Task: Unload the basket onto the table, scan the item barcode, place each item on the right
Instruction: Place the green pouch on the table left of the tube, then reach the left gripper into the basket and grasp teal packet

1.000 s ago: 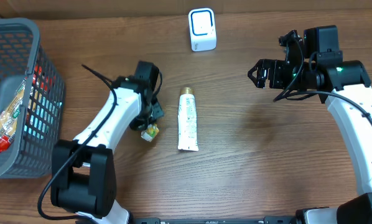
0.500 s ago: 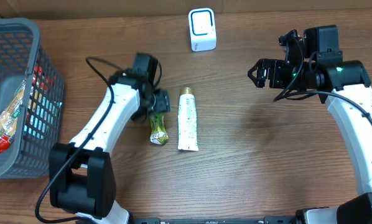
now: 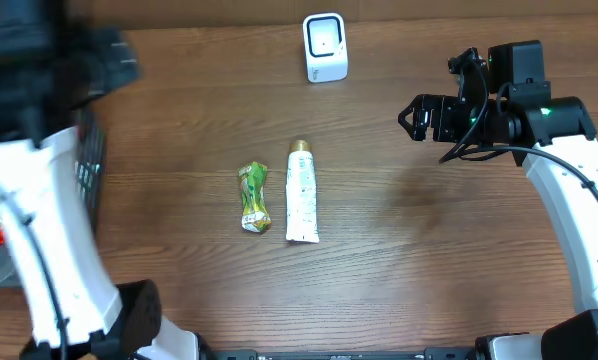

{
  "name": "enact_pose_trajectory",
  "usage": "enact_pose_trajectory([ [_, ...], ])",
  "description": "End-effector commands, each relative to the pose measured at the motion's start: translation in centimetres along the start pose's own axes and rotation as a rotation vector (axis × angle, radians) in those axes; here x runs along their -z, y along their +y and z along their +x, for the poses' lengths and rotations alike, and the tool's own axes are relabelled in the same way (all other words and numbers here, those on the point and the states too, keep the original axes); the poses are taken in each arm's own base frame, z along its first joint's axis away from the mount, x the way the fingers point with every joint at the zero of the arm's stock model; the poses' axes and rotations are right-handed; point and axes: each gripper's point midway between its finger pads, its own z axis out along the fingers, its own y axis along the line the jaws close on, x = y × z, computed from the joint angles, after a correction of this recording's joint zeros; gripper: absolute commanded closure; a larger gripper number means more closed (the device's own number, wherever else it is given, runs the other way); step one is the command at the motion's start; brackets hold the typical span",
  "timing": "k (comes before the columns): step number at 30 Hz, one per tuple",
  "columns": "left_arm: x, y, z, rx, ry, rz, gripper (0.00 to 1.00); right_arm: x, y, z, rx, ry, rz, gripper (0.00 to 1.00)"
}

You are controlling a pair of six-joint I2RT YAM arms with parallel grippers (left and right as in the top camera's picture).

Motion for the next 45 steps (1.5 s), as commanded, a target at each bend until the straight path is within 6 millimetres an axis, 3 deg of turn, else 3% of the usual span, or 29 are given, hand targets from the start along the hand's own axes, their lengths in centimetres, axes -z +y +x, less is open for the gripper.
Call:
enact_pose_trajectory([
  [1,1.3,8.2,-0.9,0.112,-0.019,-0.196,0.21,0.4,0.5,-0.7,0.016,-0.020,-0.005,0.00],
  [6,-0.4,17.1,0.9,0.301,0.086,-0.357,0.28,0.4,0.5,-0.7,0.016,-0.021,-0.005,0.00],
  [9,-2.6,20.2,2.0,0.377,0.140,-0.344,0.31,0.4,0.5,-0.7,0.016,-0.021,-0.005,0.00],
  [12,-5.9,21.8,3.1,0.368,0.187,-0.278,0.31,0.4,0.5,-0.7,0.016,-0.021,-0.005,0.00],
  [16,-10.9,22.0,4.5,0.292,0.223,-0.148,0.30,0.4,0.6,-0.8,0.018,-0.024,-0.006,0.00],
  [17,-13.6,21.6,5.4,0.223,0.227,-0.079,0.28,0.4,0.6,-0.8,0.018,-0.026,-0.006,0.00],
  [18,-14.9,21.6,5.7,0.196,0.226,-0.060,0.27,0.4,0.6,-0.8,0.019,-0.027,-0.007,0.00],
  [25,-22.3,22.3,9.4,0.166,0.254,-0.040,0.22,0.3,0.5,-0.8,0.018,-0.026,-0.006,0.00],
  [28,-25.3,22.1,12.0,0.166,0.311,-0.029,0.21,0.3,0.6,-0.8,0.018,-0.026,-0.006,0.00],
  [34,-29.6,22.3,15.4,0.181,0.404,-0.010,0.11,0.3,0.6,-0.7,0.016,-0.023,-0.007,0.00],
  [39,-32.1,22.3,17.8,0.177,0.467,0.000,0.08,0.3,0.6,-0.7,0.016,-0.023,-0.007,0.00],
  [40,-33.0,22.1,19.0,0.175,0.502,0.002,0.05,0.3,0.6,-0.7,0.013,-0.023,-0.007,0.00],
  [45,-34.3,21.9,21.8,0.174,0.586,-0.008,0.03,0.3,0.6,-0.7,0.013,-0.022,-0.007,0.00],
])
